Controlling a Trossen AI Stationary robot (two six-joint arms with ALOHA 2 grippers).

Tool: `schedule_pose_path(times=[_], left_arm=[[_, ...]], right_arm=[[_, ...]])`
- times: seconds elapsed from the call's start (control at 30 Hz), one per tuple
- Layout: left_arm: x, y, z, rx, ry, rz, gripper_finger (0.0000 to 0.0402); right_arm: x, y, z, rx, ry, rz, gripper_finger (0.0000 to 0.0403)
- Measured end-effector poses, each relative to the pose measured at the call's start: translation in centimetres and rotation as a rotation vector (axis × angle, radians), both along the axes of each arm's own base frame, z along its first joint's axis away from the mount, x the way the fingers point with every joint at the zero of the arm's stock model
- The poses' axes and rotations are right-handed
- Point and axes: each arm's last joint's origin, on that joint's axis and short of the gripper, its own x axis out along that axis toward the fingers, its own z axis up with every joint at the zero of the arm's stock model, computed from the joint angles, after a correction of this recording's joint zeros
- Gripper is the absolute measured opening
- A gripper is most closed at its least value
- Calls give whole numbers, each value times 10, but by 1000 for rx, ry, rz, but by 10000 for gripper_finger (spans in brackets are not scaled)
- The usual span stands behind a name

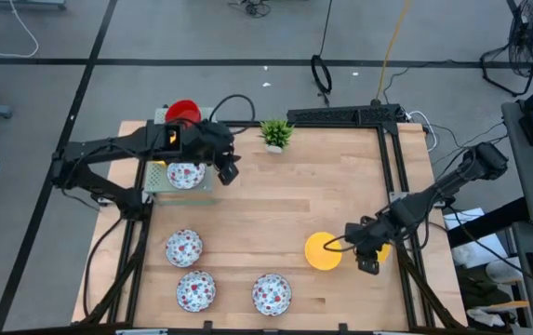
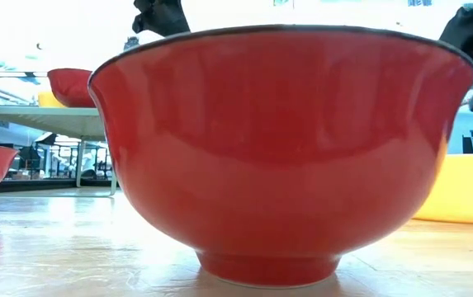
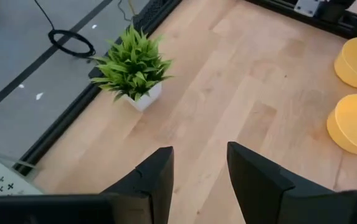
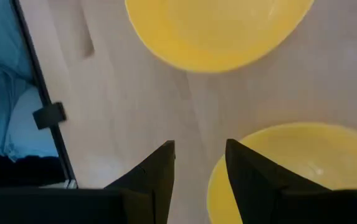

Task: Pick & Place Mini bowls
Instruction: Stack the yellow bowl on the yellow bowls on the shelf

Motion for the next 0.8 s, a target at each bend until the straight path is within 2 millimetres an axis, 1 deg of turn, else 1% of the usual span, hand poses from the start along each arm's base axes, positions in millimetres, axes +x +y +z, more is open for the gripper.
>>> schedule_pose_path(times=[0.17,0.33,0.63,0.73,0.8], left_arm=[[1,-7,0,3,1,-25,154],[2,-11,0,11,3,-34,154],[2,-15,0,33,8,-41,154],[2,-17,0,33,8,-48,154],[3,-18,0,33,8,-53,154]], right_arm=[[0,9,-11,13,121,-63,130],[1,12,-23,-43,210,-125,130],[5,14,-42,-144,288,-111,129],[4,13,-46,-179,313,-76,118],[3,12,-48,-200,337,-74,100]])
